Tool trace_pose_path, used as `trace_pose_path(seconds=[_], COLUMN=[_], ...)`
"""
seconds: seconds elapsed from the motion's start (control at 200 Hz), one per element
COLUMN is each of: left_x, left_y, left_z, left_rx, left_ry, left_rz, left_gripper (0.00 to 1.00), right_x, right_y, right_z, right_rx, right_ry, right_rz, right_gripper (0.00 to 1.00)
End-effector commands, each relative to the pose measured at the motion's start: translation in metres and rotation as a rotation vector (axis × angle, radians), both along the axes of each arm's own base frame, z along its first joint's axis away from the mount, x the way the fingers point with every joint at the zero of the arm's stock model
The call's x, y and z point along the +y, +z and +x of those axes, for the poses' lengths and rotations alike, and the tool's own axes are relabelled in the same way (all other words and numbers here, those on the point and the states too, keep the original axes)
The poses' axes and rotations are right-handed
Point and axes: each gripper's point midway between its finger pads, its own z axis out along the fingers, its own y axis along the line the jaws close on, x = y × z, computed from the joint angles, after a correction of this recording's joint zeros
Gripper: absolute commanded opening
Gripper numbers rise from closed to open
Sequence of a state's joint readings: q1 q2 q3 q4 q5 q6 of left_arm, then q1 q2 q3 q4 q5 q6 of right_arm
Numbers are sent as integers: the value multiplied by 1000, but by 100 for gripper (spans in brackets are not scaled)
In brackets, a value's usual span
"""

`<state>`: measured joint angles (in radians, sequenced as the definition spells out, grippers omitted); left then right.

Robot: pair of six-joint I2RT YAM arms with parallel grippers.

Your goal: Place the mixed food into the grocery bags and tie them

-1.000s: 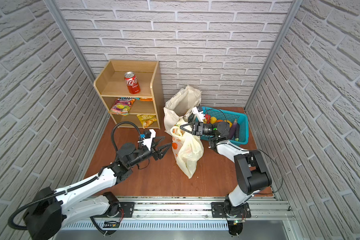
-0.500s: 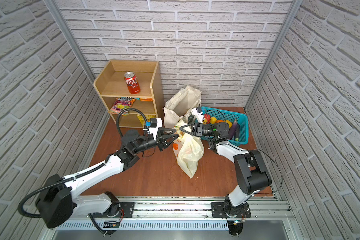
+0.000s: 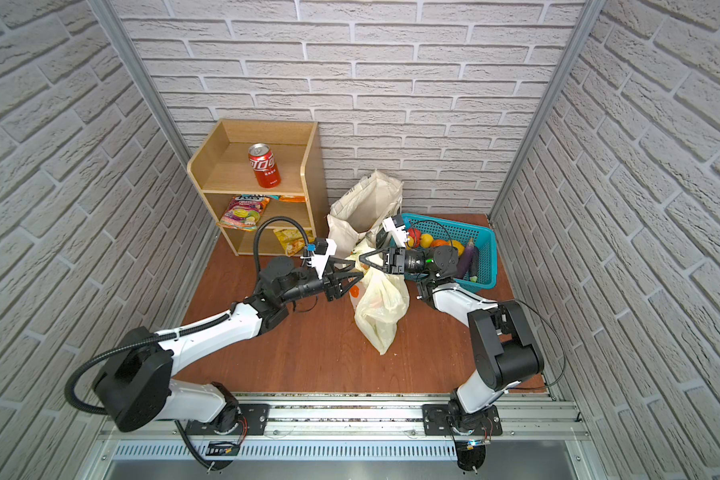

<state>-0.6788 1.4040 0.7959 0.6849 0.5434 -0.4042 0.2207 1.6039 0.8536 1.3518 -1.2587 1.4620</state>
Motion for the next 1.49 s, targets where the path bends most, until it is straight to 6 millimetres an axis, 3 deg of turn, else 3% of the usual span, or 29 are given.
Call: trace_pose_path(seconds=[0.0, 0.14, 0.185, 0.27, 0.345, 0.385, 0.485, 0.5, 0.51, 0.55, 0.73, 0.83, 0.92, 0.995, 1.22, 1.49], left_x=[-3, -7, -8, -10, -11, -11, -8, -7, -6, -4, 9, 16, 19, 21, 22, 26], left_y=[28, 33, 33, 34, 32, 32, 27, 27, 26, 24, 16, 9, 1, -5, -15, -16], left_z=[6, 11, 12, 13, 14, 14, 16, 16, 17, 17, 21, 25, 26, 27, 25, 27], left_rx=[-82, -92, -91, -93, -89, -86, -79, -76, -74, -70, -41, -17, 1, 14, 47, 51], left_ry=[3, 1, -6, -7, -12, -12, -3, -3, -2, 0, 5, 12, 19, 23, 14, 45], left_rz=[-60, -79, -80, -85, -86, -84, -80, -79, -78, -74, -68, -60, -43, -28, 1, 18], left_gripper=[55, 55, 51, 35, 12, 0, 0, 0, 0, 0, 0, 0, 0, 0, 0, 0], right_x=[0, 0, 0, 0, 0, 0, -5, -7, -8, -13, -32, -36, -45, -54, -77, -93], right_y=[14, 11, 11, 11, 11, 13, 20, 22, 23, 27, 25, 7, -23, -25, -53, -95], right_z=[-15, -15, -15, -16, -16, -15, -12, -11, -11, -9, -2, -2, -9, -16, -19, -11], right_rx=[-90, -81, -80, -79, -77, -74, -84, -89, -91, -93, -84, -78, -40, -61, 4, 76], right_ry=[14, 16, 15, 13, 9, 5, -26, -34, -40, -60, -163, -229, -320, -372, -507, -577], right_rz=[14, 12, 12, 13, 15, 20, 35, 38, 40, 47, 16, -89, -303, -403, -559, -684], right_gripper=[5, 6, 5, 6, 7, 18, 47, 64, 71, 75, 76, 76, 78, 76, 52, 51])
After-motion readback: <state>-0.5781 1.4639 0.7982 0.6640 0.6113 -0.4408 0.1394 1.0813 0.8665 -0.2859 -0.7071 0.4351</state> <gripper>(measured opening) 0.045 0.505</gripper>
